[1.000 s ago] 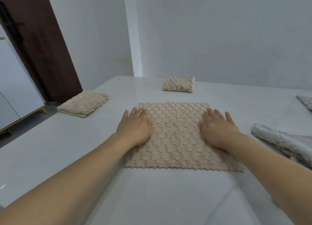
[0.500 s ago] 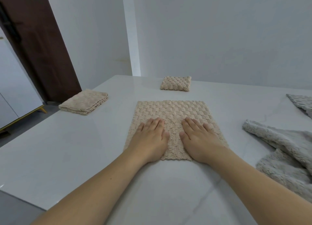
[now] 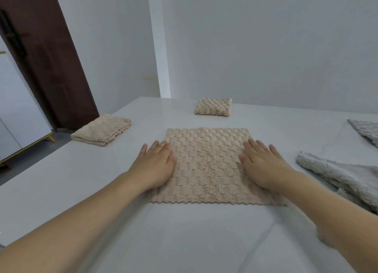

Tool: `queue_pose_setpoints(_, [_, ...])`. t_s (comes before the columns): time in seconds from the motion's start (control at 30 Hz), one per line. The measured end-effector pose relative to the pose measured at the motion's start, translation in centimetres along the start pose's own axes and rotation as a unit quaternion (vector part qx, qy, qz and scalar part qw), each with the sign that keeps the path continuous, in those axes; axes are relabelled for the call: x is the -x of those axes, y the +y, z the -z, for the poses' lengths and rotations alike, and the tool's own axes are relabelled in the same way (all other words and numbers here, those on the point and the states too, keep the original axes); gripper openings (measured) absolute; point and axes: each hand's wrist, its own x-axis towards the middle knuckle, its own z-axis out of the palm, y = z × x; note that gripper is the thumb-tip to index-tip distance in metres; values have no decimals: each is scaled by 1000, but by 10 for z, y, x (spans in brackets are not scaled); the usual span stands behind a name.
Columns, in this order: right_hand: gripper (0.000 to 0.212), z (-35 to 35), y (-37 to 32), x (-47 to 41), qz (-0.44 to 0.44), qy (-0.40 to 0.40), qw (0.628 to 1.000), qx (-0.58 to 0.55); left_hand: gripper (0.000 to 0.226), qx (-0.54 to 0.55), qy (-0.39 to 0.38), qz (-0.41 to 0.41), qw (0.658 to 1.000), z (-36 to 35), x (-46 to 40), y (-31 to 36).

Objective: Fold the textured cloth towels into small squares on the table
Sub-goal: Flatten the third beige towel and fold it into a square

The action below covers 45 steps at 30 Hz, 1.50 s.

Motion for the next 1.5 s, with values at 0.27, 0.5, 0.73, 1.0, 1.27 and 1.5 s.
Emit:
queue_pose_setpoints(0.27, [58, 16, -35, -93, 89, 17, 996, 8, 55, 45, 53, -65, 995, 18, -97, 49])
queue_pose_setpoints(0.5, [58, -21, -23, -116, 47, -5, 999, -3, 56, 22, 33, -62, 997, -26, -126, 53])
queue_pose_setpoints(0.73, [58, -23, -20, -119, 47, -6, 999, -7, 56, 17, 25, -62, 998, -25, -129, 52])
queue_pose_setpoints(1.0, [59, -14, 24, -108, -21, -15, 1000, -13, 59, 14, -14, -34, 999, -15, -118, 3])
queue_pose_setpoints(1.27, [59, 2, 3, -91, -20, 11, 999, 27, 57, 3, 41, -17, 999, 10, -97, 23])
queue_pose_setpoints(1.5, [59, -26, -27, -55, 63, -6, 998, -14, 57, 22, 5, -94, 995, -29, -56, 65])
